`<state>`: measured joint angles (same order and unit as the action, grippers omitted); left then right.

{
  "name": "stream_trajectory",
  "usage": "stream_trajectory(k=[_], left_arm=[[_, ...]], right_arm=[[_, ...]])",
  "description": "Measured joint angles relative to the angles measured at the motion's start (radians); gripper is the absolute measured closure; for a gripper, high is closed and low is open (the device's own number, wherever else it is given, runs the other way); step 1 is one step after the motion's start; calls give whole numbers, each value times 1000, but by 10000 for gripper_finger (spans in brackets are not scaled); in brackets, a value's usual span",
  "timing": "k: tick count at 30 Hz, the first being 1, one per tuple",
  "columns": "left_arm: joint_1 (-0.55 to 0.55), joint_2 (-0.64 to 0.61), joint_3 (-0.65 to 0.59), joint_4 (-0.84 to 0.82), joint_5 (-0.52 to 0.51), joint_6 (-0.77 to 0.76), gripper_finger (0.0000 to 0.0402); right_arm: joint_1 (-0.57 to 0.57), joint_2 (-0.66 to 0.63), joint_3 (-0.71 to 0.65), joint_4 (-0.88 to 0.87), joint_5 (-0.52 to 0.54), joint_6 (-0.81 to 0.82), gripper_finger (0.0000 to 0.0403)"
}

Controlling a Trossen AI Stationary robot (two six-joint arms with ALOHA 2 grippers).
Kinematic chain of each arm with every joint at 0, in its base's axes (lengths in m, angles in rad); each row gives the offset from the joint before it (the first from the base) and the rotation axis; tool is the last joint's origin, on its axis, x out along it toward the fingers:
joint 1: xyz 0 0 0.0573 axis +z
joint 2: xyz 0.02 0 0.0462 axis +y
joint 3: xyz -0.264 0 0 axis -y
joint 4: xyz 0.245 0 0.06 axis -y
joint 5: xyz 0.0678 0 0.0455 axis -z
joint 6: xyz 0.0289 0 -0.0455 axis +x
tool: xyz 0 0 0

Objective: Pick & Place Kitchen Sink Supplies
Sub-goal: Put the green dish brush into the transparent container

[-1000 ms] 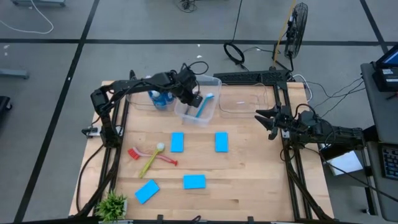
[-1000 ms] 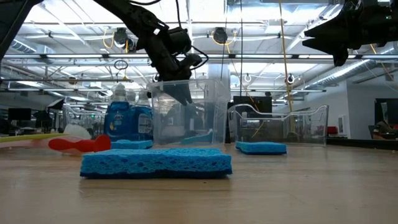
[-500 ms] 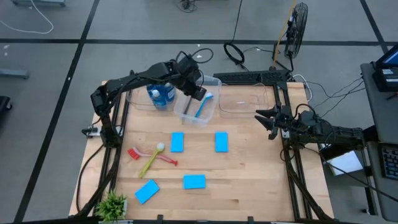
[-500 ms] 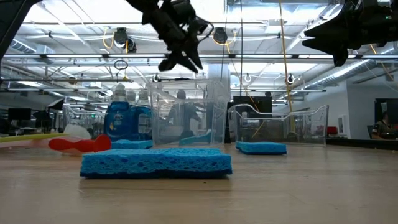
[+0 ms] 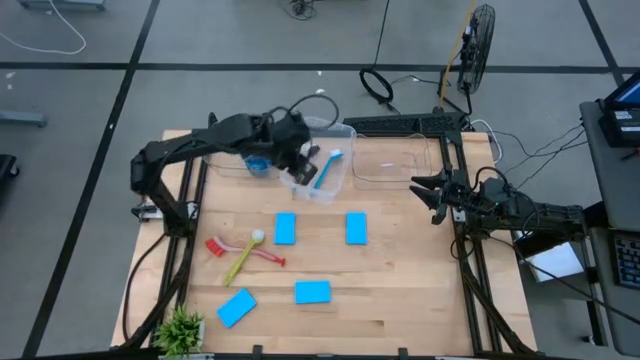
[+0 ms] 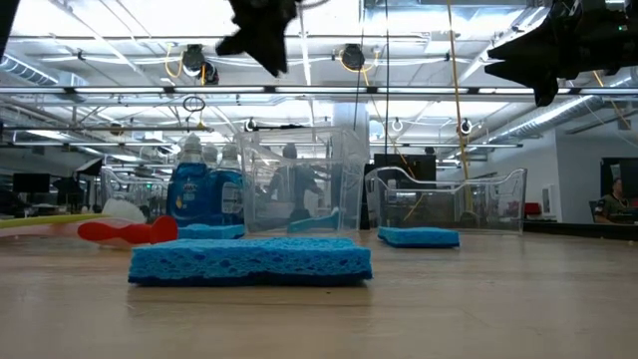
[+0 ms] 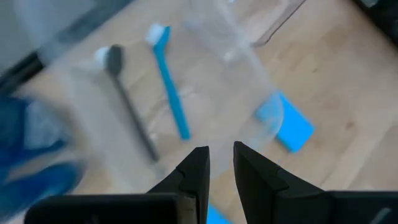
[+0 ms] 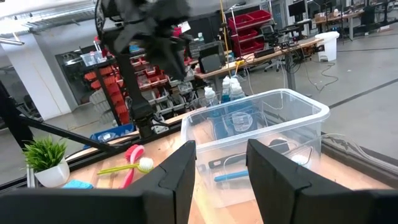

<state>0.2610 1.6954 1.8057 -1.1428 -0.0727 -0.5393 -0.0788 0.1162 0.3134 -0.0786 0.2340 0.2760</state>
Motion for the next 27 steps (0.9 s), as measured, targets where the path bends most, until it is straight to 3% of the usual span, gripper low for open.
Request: stream_trajectory(k=[6, 11, 21, 27], left_arm=[[-140, -60, 0, -219, -194, -155, 327], [-244, -69, 0, -374, -264, -310, 327], [-373, -68, -95, -408, -265, -461, 328], [-416, -75, -202, -408, -176, -582, 328]], right_arm=[[0, 0, 0, 0, 0, 0, 273], [0, 0, 0, 0, 0, 0, 273], [0, 0, 0, 0, 0, 0, 273], [0, 0, 0, 0, 0, 0, 273]])
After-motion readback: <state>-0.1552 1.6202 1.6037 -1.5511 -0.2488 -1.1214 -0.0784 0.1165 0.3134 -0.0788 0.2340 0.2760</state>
